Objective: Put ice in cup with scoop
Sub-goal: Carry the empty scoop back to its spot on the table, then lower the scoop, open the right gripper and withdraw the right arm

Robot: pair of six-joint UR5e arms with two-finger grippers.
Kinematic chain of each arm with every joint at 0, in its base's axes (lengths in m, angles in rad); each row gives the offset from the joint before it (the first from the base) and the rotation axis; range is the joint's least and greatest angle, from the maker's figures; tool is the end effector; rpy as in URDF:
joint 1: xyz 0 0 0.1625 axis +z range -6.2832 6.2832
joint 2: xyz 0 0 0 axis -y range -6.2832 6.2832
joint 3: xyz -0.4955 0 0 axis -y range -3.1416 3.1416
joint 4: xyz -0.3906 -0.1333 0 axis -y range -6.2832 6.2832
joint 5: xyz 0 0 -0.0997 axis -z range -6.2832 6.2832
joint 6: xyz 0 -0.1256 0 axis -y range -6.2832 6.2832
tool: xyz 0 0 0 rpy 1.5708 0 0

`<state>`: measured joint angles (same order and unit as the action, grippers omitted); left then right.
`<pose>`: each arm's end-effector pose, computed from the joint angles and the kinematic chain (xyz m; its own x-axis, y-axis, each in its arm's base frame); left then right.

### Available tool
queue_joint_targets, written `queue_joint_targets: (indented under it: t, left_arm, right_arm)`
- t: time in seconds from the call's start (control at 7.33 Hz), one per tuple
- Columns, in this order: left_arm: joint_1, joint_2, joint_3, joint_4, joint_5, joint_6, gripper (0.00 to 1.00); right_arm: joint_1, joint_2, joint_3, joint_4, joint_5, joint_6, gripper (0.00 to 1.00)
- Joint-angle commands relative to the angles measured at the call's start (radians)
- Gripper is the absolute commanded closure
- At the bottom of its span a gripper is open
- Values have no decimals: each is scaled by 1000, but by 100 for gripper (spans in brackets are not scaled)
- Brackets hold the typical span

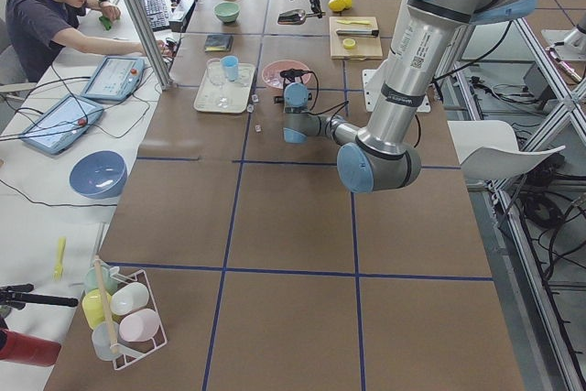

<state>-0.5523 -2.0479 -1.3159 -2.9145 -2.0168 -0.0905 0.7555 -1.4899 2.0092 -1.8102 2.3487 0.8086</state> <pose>0.5734 -0.4463 0.4174 0.1060 0.9901 -0.0925 0.0055 0.0924 0.9957 -0.3328 -0.3755 0.5210 0.7459 0.0268 0.6656 0.2319 0.9263 -0.2971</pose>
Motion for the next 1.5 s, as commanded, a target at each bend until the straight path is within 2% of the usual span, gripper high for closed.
queue_joint_targets:
  t: [0.0, 0.14, 0.27, 1.09, 1.23, 1.36]
  left_arm:
    - [0, 0, -2, 0, 1, 0, 0]
    - [-1, 0, -5, 0, 0, -2, 0]
    - [-1, 0, -6, 0, 0, -3, 0]
    - [0, 2, -6, 2, 1, 0, 0]
    - [0, 3, -6, 2, 1, 2, 0]
    - [0, 3, -6, 2, 1, 2, 0]
  right_arm:
    - [-54, -13, -58, 142, -8, 102, 100]
    - [-65, -47, -87, 248, -8, 144, 100]
    - [-68, -62, -92, 305, -8, 199, 100]
    - [-85, -73, -96, 325, -9, 201, 100]
    - [-87, -70, -93, 325, -9, 204, 1]
    - [-87, -66, -96, 324, -9, 204, 0]
